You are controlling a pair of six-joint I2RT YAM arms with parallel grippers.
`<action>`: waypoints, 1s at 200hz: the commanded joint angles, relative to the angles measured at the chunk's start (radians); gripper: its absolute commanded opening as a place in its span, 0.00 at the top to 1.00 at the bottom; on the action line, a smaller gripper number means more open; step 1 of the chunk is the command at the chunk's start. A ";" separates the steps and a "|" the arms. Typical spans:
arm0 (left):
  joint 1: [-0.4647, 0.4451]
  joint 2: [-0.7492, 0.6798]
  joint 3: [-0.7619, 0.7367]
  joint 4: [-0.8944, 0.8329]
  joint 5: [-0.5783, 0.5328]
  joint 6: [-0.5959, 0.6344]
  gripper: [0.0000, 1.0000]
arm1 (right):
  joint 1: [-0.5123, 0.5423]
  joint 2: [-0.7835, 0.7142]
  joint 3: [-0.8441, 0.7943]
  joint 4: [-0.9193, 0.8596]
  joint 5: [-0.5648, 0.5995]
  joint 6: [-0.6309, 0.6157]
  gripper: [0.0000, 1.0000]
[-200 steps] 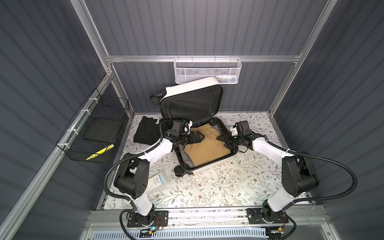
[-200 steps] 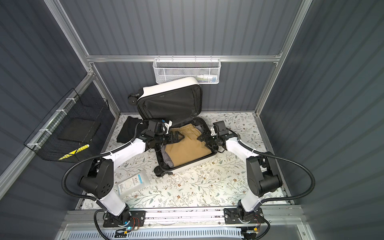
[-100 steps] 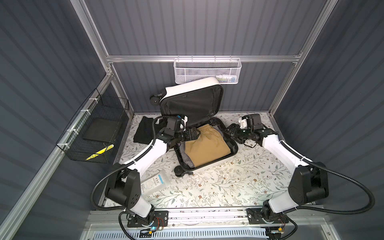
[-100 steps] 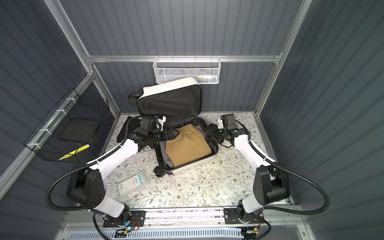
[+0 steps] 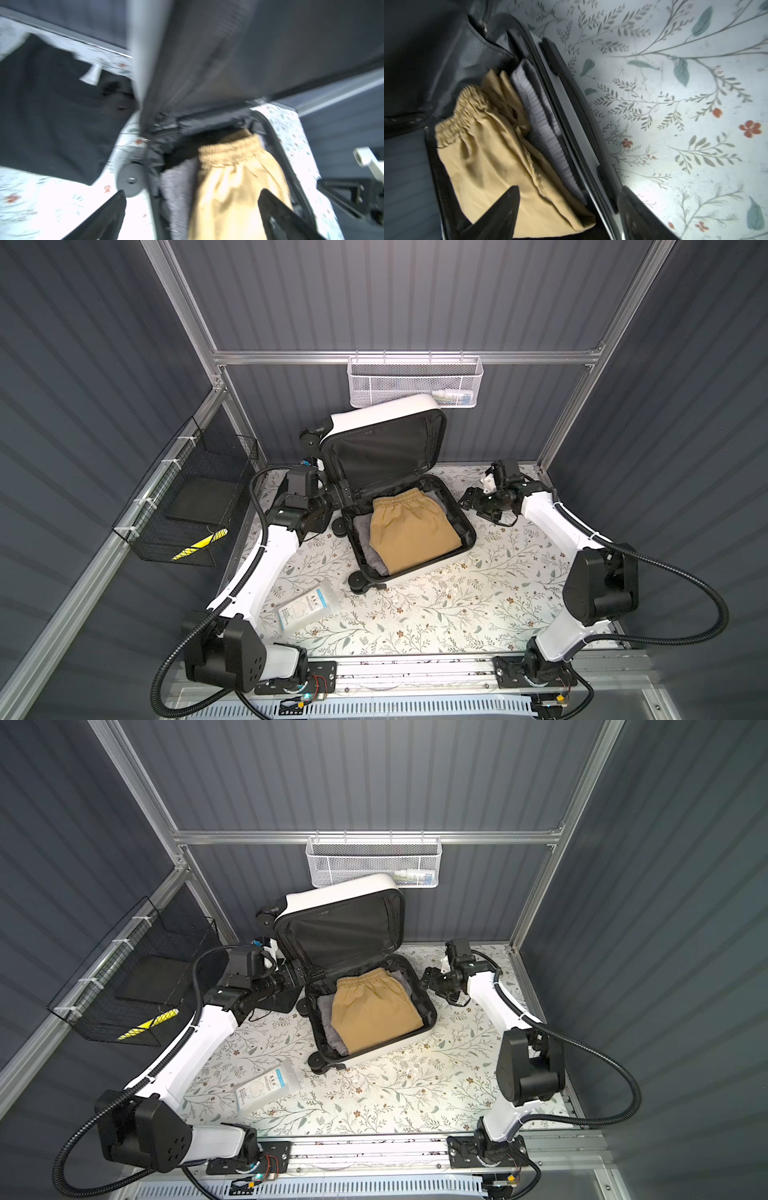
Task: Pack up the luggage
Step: 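Release the trousers and raise both grippers out of the suitcase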
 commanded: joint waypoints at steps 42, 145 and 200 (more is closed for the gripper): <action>0.073 0.111 0.089 0.048 0.128 0.094 0.00 | 0.021 0.062 0.012 -0.044 0.066 -0.038 0.25; 0.076 0.218 0.142 0.113 0.213 0.106 0.00 | 0.025 0.050 -0.154 0.031 0.091 0.000 0.63; 0.076 0.248 0.179 0.123 0.232 0.112 0.00 | 0.024 -0.017 -0.245 0.051 0.131 0.021 0.99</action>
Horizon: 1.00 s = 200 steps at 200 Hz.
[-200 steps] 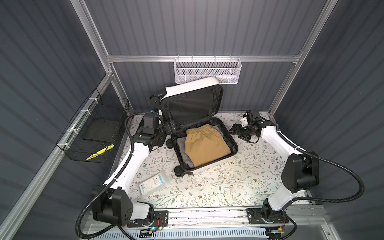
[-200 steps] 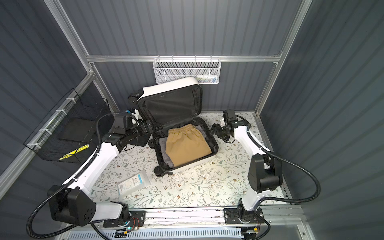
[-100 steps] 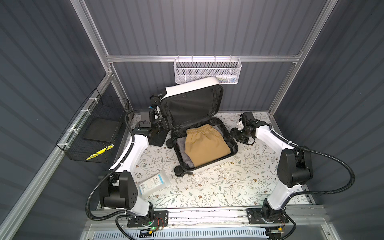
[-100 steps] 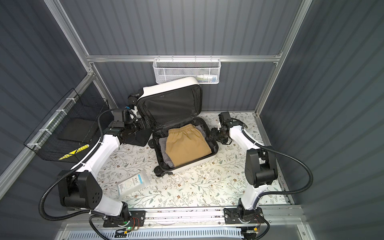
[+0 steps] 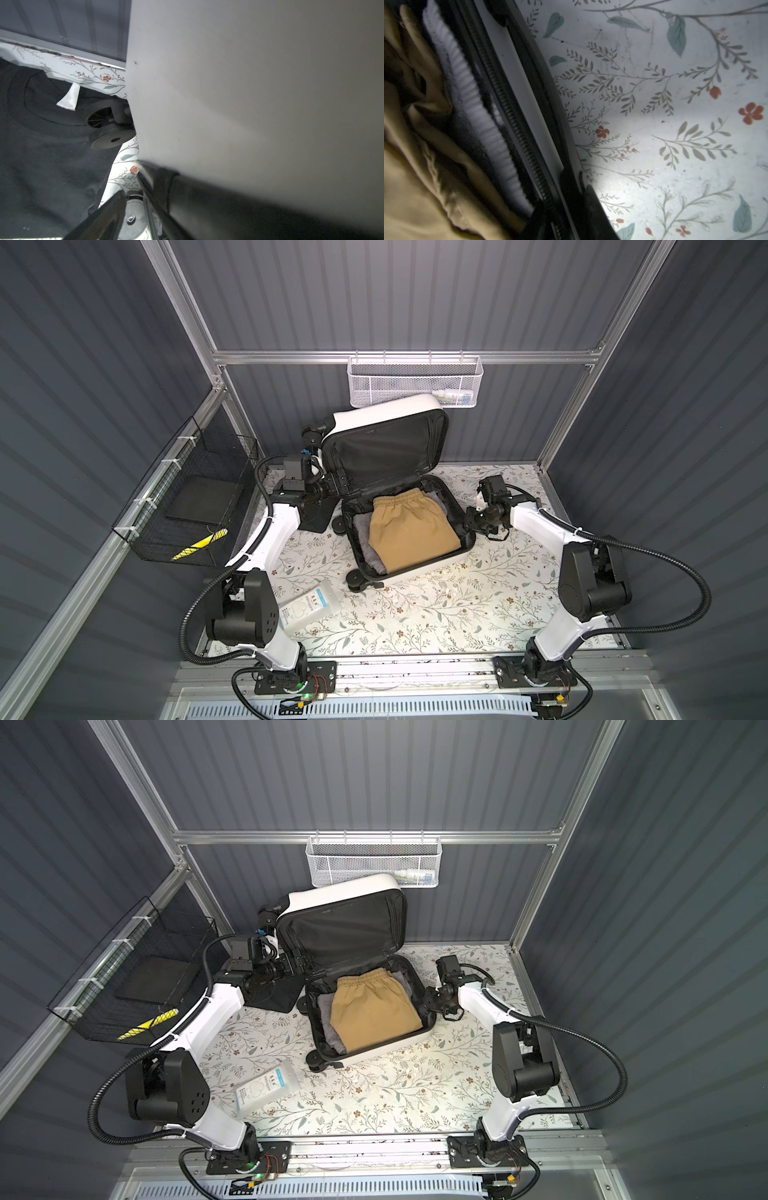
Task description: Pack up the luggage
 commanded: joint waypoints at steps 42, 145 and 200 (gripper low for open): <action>0.006 0.030 0.062 0.032 0.080 0.023 0.00 | -0.023 -0.078 -0.130 -0.047 0.050 0.123 1.00; -0.086 0.196 0.241 0.028 0.126 0.014 0.00 | -0.237 -0.310 -0.382 -0.017 0.055 0.233 1.00; -0.157 0.292 0.343 0.022 0.118 0.009 0.00 | -0.342 -0.413 -0.503 0.020 0.026 0.277 1.00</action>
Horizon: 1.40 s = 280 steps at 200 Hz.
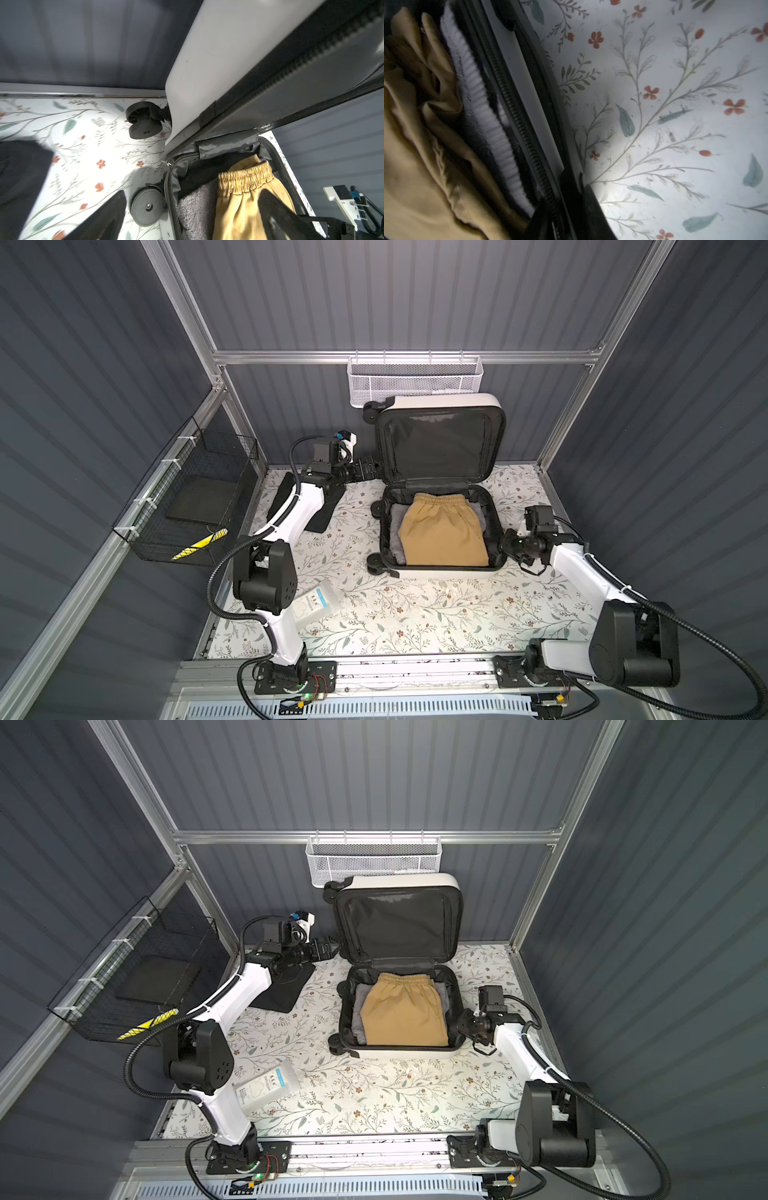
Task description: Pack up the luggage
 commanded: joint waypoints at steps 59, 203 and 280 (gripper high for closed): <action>-0.021 0.008 0.046 -0.021 0.012 -0.006 0.00 | -0.079 0.016 -0.007 -0.075 -0.026 0.123 0.69; 0.152 -0.310 -0.409 -0.193 -0.214 -0.149 0.00 | 0.064 -0.164 0.220 -0.101 -0.156 0.154 0.27; 0.158 -0.055 -0.208 -0.516 -0.512 0.002 0.00 | 0.576 -0.070 0.258 0.006 -0.148 0.135 0.25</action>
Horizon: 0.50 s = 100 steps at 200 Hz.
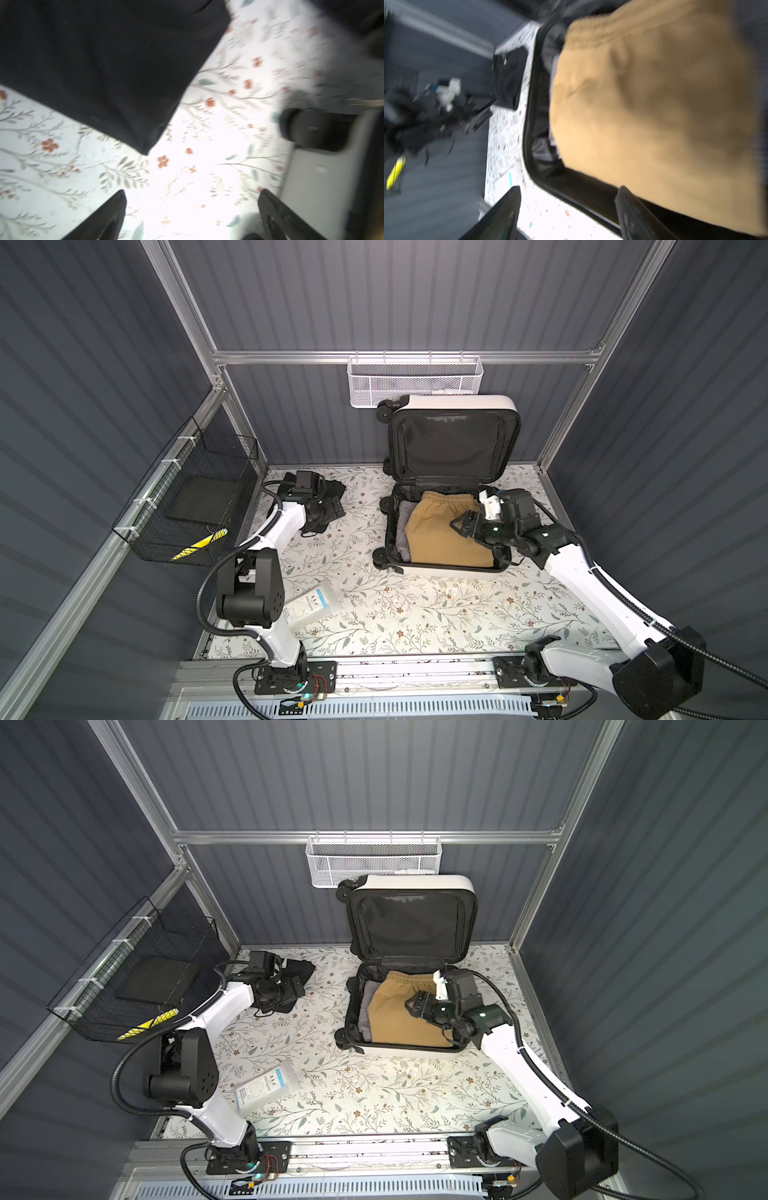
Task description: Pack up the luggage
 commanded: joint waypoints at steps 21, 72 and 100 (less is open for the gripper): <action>0.000 0.092 0.151 -0.146 -0.088 0.114 0.00 | 0.156 0.042 0.015 0.025 0.007 -0.030 0.25; -0.010 0.186 0.241 -0.180 -0.092 0.211 0.16 | 0.185 0.019 -0.048 0.040 -0.047 -0.022 0.25; -0.051 0.221 0.280 -0.210 -0.135 0.276 0.23 | 0.185 0.007 -0.051 0.015 -0.048 -0.032 0.25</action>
